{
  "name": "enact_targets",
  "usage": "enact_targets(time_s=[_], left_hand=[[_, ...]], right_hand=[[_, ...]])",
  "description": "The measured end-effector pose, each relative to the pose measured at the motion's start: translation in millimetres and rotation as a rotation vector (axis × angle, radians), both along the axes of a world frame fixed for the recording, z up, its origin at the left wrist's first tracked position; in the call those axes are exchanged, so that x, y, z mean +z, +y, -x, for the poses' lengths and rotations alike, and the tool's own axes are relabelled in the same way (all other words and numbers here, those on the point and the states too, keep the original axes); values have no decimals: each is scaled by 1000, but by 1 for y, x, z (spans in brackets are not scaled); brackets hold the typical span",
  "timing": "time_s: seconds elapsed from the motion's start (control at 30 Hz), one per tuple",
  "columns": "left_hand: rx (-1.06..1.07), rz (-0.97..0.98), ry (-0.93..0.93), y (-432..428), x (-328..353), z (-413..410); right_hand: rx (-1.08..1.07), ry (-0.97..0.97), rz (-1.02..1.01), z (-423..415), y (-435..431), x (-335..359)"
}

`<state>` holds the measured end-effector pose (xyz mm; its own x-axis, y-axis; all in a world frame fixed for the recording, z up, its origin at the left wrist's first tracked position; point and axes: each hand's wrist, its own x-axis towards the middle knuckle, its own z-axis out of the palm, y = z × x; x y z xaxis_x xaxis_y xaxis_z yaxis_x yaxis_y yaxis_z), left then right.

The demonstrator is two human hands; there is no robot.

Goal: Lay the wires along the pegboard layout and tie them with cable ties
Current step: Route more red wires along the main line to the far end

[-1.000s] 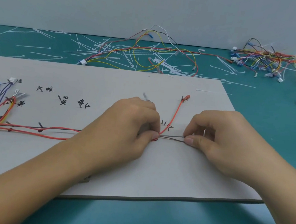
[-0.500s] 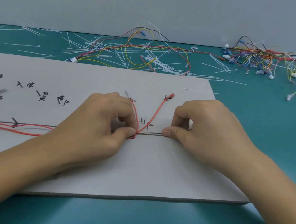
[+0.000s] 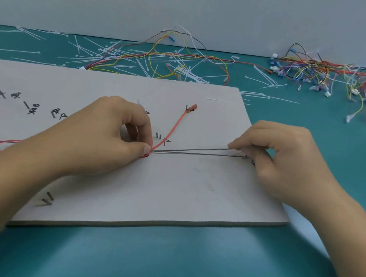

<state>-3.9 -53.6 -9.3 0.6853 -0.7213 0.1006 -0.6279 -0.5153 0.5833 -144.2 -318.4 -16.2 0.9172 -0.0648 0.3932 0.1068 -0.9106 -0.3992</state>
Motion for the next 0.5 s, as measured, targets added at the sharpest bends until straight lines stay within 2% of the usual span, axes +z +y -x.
enact_targets(time_s=[0.3,0.5], left_hand=[[-14,53,72,5,-3,-2],[-26,69,88,6,-3,-1]], right_hand=[[-118,68,-327,6,-13,0],[-134,121,-425,8,-18,2]])
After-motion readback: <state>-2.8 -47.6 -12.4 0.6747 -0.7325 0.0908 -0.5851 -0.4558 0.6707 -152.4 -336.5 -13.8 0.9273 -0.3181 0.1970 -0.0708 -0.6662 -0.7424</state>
